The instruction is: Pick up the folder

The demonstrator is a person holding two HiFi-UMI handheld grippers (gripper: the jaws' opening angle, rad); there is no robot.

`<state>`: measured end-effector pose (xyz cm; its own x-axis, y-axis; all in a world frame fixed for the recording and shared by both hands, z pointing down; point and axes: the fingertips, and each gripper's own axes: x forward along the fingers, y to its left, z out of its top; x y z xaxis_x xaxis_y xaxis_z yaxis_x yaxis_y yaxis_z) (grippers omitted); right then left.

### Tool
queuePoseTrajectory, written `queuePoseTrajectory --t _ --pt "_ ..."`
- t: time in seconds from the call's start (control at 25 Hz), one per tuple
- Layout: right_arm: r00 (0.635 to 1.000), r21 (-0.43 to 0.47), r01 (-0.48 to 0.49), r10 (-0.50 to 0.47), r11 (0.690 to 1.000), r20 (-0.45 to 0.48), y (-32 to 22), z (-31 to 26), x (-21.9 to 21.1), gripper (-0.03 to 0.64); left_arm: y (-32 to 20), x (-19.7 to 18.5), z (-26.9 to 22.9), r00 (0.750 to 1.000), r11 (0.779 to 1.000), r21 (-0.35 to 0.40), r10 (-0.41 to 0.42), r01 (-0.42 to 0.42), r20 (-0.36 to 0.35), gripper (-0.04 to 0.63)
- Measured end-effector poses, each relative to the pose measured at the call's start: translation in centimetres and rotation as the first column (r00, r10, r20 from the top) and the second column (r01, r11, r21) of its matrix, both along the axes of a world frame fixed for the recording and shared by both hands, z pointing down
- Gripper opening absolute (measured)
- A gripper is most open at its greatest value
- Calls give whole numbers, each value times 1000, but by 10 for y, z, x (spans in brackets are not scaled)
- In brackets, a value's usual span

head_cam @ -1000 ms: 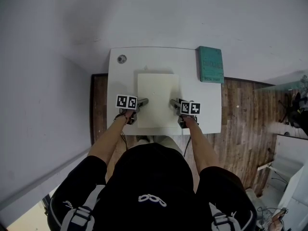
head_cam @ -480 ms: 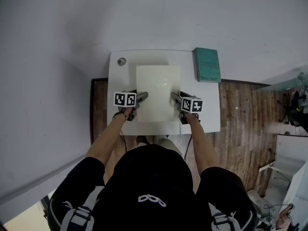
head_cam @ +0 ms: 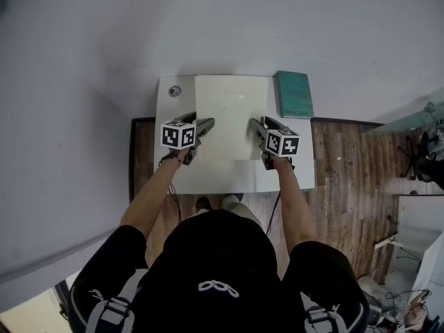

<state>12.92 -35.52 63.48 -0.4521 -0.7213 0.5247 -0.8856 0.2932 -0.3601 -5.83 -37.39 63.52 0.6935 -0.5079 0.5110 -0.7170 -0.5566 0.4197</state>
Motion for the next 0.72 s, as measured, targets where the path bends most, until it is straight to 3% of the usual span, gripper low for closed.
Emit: queuePoseTrajectory --t 0.2,0.44,0.72 --pt "1000 96 4 -2 995 -18 -2 -47 10 235 -3 12 -49 1000 992 126 9 -11 18 298" --pt "1000 200 0 4 980 -19 -1 -101 19 233 -4 21 -108 1000 963 270 11 -18 25 298" --pt "1000 250 -11 17 968 -24 8 -130 27 233 4 29 -140 999 941 338 15 -24 32 298"
